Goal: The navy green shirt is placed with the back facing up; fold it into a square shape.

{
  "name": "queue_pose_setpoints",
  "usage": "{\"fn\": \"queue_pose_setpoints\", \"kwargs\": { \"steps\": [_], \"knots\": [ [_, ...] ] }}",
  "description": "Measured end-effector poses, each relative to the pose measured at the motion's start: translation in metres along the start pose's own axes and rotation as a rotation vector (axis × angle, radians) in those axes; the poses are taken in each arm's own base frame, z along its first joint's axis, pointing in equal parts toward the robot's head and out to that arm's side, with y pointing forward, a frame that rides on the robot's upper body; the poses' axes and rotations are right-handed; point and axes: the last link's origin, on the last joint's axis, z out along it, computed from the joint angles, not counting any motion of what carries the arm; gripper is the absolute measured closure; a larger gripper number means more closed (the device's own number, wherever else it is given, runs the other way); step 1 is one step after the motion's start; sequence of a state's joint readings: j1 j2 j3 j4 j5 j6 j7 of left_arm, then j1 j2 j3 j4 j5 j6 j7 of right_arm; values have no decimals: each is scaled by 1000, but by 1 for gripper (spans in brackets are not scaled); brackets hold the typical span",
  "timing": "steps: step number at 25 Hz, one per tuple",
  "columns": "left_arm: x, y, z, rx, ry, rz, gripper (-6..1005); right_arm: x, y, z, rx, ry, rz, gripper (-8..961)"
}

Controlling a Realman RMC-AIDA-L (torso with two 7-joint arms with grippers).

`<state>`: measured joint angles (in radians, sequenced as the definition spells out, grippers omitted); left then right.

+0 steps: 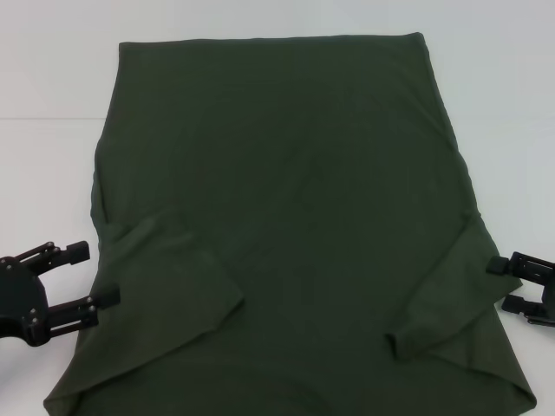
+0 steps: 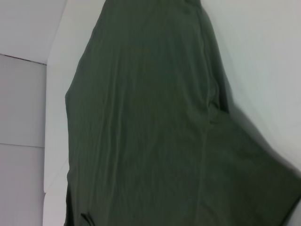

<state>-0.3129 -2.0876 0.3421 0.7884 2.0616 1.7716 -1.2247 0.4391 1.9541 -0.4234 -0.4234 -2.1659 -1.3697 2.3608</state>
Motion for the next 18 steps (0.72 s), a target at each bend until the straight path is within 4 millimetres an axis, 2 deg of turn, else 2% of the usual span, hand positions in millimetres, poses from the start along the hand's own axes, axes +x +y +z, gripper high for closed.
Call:
{"fn": "queue_pose_setpoints", "kwargs": {
  "steps": [18],
  "knots": [
    [0,0,0,-1,1,-1,166,-3,8,13,5,7,-23,32]
  ]
}}
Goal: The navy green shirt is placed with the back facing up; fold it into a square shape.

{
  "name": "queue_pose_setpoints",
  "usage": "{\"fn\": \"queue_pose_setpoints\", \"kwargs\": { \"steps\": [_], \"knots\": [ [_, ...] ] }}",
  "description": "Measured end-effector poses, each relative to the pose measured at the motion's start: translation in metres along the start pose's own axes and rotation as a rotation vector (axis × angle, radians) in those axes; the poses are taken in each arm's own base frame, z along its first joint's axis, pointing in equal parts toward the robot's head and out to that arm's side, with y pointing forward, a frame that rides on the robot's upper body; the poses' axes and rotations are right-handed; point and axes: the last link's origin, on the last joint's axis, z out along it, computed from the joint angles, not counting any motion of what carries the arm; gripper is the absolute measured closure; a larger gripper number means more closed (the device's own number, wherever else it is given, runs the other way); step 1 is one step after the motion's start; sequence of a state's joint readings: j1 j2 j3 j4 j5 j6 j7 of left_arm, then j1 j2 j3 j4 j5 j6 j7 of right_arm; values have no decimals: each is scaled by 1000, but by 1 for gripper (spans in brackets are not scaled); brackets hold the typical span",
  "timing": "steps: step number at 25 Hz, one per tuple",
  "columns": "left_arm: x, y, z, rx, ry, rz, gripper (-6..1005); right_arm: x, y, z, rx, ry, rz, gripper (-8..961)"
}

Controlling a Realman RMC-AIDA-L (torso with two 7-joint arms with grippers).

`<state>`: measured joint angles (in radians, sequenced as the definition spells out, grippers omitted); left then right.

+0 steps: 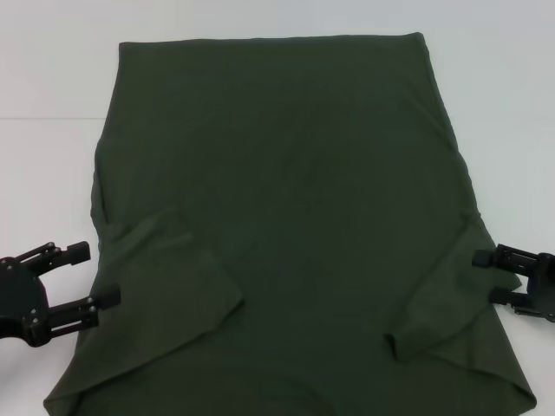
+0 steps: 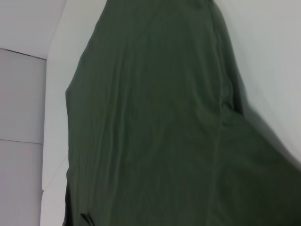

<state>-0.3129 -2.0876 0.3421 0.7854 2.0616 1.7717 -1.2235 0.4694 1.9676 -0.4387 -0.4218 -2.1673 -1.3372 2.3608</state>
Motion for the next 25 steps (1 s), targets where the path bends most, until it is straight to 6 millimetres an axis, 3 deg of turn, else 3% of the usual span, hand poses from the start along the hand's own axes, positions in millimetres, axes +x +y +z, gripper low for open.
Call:
{"fn": "queue_pose_setpoints", "kwargs": {
  "steps": [8,25],
  "knots": [
    [0,0,0,0,0,-1,165,-4,5,3,-9,-2,-9,33],
    [3,-2,1,5,8,3,167,-3,-10,-14,24,-25,22,33]
  ]
}}
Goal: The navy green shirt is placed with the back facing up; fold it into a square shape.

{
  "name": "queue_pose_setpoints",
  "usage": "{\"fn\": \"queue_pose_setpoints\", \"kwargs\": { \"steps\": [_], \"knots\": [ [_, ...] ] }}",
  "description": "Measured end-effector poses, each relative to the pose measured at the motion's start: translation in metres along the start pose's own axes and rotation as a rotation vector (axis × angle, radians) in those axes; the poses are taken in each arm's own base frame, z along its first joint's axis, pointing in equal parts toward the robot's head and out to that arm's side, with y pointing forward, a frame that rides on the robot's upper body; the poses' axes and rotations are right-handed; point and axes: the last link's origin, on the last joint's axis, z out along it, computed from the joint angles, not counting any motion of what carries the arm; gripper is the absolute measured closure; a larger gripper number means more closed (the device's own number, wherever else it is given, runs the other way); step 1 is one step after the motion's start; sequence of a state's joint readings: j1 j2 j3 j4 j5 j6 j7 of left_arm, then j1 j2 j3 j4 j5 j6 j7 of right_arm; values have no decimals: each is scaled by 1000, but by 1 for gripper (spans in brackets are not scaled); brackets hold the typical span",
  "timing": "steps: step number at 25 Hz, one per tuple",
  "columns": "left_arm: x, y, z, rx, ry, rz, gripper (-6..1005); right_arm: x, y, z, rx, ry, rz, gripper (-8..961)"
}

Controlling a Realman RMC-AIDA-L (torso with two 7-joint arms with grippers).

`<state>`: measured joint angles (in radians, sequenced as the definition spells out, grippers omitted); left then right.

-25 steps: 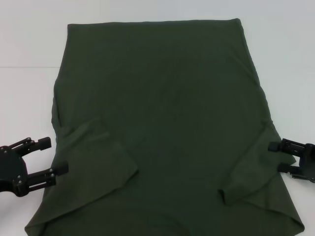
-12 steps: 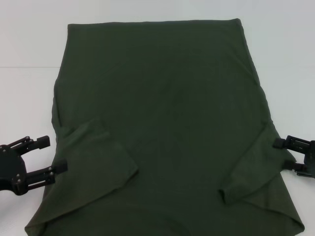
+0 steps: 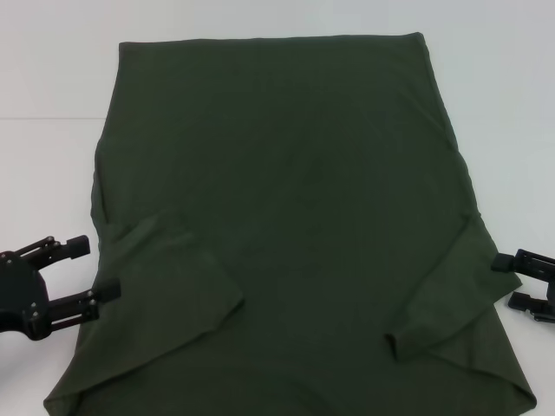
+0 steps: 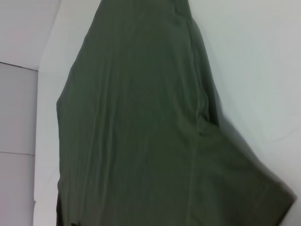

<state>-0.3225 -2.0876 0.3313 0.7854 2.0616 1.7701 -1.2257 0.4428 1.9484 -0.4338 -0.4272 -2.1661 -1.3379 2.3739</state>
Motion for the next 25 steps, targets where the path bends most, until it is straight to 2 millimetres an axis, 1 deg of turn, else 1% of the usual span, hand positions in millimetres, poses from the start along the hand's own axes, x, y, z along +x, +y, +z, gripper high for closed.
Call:
{"fn": "queue_pose_setpoints", "kwargs": {
  "steps": [25],
  "knots": [
    [-1,-1,2,4,0,-3,168,-1,1,7,13,-5,-6,34]
  ]
}}
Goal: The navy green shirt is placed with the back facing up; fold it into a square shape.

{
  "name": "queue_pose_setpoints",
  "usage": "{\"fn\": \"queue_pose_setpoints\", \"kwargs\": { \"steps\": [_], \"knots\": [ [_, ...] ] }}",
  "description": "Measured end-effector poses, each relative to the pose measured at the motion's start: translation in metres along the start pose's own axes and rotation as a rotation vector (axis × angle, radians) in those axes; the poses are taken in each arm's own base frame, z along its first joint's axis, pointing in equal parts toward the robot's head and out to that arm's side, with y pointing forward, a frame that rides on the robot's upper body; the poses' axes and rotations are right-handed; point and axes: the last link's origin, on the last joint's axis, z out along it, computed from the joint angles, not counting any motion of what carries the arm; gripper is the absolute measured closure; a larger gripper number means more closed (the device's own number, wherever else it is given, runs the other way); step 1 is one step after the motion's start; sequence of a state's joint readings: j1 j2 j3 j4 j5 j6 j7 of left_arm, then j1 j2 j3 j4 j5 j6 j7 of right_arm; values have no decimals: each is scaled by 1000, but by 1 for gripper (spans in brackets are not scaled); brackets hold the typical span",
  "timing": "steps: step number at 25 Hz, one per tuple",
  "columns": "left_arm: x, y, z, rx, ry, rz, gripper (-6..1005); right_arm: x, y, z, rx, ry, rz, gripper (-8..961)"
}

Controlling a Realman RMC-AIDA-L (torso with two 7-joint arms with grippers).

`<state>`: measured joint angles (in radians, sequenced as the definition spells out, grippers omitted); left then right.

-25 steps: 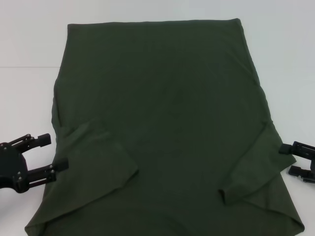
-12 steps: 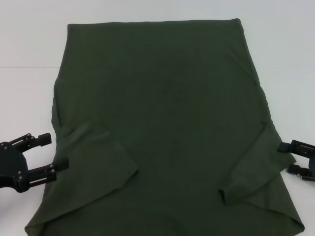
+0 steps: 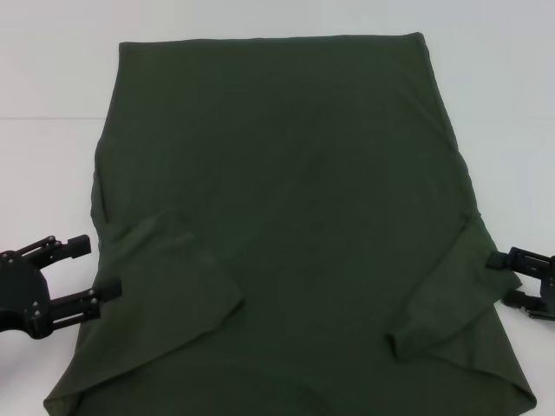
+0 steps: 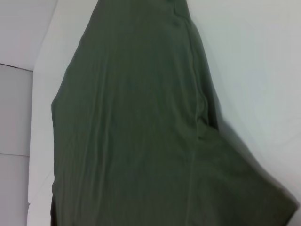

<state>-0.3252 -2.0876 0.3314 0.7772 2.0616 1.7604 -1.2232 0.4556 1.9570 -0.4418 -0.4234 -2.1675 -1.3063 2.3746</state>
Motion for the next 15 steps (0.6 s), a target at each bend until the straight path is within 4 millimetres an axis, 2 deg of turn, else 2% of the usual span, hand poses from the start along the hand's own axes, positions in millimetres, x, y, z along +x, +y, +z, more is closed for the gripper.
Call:
{"fn": "queue_pose_setpoints", "kwargs": {
  "steps": [15],
  "knots": [
    [0,0,1,-1,1,1,167,3,4,8,0,20,-13,35]
  ]
}}
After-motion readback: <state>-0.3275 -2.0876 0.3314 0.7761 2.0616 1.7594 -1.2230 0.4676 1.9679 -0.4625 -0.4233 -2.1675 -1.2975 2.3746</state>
